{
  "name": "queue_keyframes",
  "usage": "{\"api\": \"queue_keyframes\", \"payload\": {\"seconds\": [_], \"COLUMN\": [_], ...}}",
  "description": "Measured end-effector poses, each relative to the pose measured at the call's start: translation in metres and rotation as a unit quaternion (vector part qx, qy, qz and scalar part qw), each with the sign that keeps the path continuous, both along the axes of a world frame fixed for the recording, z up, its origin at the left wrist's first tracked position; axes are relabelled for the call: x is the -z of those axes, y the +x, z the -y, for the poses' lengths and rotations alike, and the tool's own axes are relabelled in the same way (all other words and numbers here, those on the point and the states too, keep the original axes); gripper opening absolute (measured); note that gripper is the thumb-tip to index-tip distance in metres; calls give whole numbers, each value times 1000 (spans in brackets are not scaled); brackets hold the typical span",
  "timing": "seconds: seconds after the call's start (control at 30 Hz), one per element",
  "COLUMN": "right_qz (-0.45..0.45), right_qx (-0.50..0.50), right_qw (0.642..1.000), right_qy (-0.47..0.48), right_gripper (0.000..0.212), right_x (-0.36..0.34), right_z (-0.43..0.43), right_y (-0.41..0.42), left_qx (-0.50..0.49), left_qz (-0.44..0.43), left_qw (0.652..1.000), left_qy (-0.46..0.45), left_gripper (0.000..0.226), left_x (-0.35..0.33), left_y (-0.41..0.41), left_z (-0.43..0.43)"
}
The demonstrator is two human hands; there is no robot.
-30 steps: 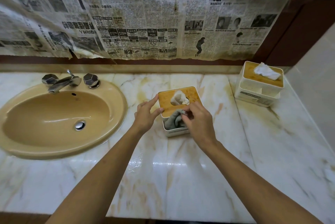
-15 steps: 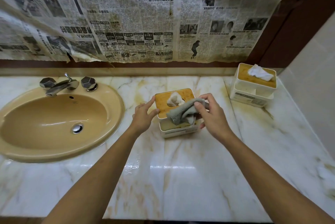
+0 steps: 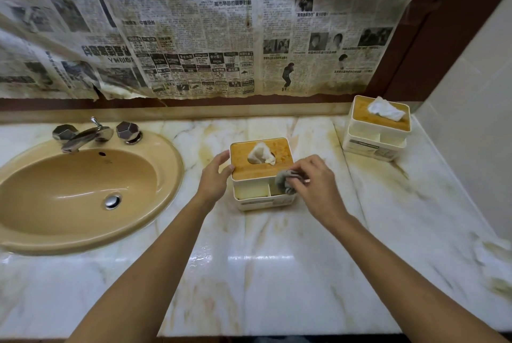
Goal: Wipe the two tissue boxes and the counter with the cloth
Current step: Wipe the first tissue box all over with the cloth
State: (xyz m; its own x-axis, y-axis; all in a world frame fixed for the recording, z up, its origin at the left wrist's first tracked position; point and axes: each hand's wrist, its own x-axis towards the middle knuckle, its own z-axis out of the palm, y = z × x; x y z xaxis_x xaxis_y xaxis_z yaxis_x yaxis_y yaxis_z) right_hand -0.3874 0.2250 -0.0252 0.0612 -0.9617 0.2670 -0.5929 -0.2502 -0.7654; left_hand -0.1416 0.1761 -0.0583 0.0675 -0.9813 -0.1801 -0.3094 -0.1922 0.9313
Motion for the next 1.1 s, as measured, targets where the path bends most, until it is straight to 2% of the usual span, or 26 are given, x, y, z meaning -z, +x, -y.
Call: {"api": "queue_keyframes", "payload": {"seconds": [0.13,0.23,0.43,0.53,0.6,0.7,0.87,0.97,1.1], "right_qz": [-17,-67,-253,-302,-295,-238,-66,-85,-189], "right_qx": [-34,-29,-10,-14,-11,-2,46,3,-14], "right_qw": [999,997,967,953,953,963,995,993,979], "right_qy": [14,10,13,34,72,129,63,82,80], "right_gripper": [12,3,21,26,25,21,11,14,19], "right_x": [27,33,28,25,19,10,3,11,17], "right_z": [-6,-5,2,4,7,11,2,-2,3], "right_y": [19,25,22,21,23,26,24,28,28], "left_qx": [1,5,8,10,6,3,3,5,6], "left_qz": [8,16,36,42,50,55,65,68,71], "left_qw": [1000,1000,999,999,999,998,998,998,997], "left_qy": [-2,-3,5,8,11,16,17,17,17], "left_gripper": [44,46,47,49,49,49,48,48,48], "left_x": [0,-1,0,1,2,4,6,6,6], "left_y": [-1,1,5,7,8,9,10,11,10], "left_z": [-1,0,4,5,5,5,6,6,7]}}
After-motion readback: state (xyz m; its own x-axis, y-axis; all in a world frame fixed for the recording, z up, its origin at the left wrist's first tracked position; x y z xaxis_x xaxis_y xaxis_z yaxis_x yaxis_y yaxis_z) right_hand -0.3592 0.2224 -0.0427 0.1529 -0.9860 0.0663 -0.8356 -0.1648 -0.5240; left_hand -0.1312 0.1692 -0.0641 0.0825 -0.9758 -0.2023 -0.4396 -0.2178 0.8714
